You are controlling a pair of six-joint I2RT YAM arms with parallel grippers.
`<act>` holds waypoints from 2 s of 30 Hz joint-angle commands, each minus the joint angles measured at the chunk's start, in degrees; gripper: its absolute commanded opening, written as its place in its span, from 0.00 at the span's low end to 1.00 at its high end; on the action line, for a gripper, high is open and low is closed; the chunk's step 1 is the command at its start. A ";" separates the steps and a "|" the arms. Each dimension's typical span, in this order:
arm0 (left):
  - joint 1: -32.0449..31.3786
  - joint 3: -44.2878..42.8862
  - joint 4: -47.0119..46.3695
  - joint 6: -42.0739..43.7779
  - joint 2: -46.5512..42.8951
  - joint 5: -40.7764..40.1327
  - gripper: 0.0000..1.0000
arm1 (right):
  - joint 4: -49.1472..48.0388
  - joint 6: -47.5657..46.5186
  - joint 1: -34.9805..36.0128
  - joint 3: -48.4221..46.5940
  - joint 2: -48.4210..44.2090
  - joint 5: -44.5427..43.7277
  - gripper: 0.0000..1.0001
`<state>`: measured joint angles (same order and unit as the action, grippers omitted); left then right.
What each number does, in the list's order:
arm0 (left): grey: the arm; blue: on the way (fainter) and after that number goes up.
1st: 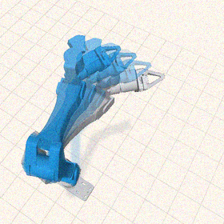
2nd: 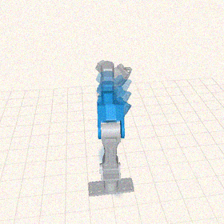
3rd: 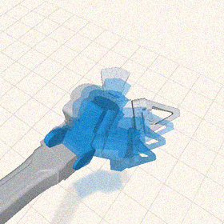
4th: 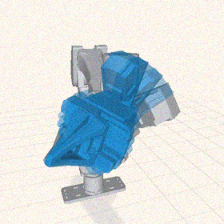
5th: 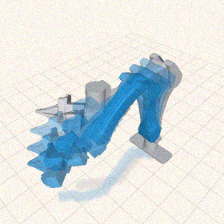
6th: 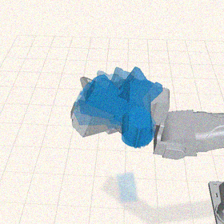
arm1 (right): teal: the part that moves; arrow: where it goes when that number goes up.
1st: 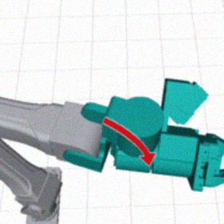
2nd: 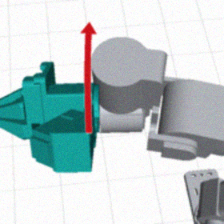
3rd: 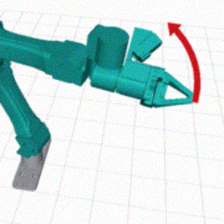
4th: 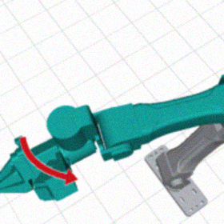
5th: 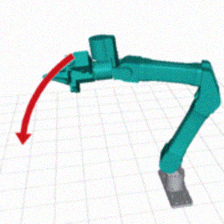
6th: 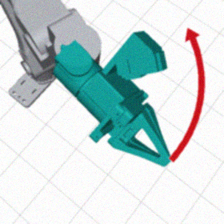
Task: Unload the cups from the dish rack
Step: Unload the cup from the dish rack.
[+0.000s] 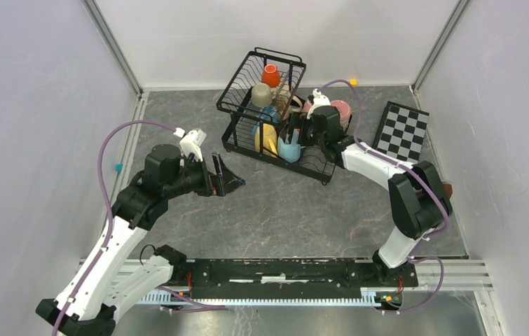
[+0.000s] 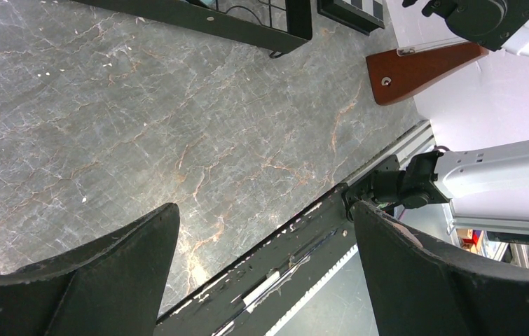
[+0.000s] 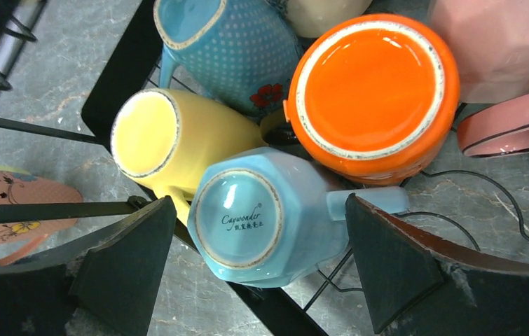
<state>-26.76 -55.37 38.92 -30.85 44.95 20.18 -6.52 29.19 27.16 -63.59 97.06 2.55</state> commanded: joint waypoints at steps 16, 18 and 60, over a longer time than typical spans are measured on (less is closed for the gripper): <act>-0.21 0.00 -0.85 -2.26 -0.02 1.28 1.00 | 10.17 -3.49 1.07 -1.51 -1.17 -13.75 0.92; -0.21 0.00 -0.85 -2.27 0.18 1.34 1.00 | 10.62 -3.85 1.09 -0.91 -2.37 -14.31 0.92; -0.31 0.71 -2.13 -2.54 1.24 2.03 1.00 | 11.00 -12.68 3.84 -3.04 1.04 -19.71 0.97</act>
<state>-26.76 -54.35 38.81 -31.70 46.13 21.10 6.96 18.22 31.51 -65.45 97.08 -15.51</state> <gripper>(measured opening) 0.996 0.968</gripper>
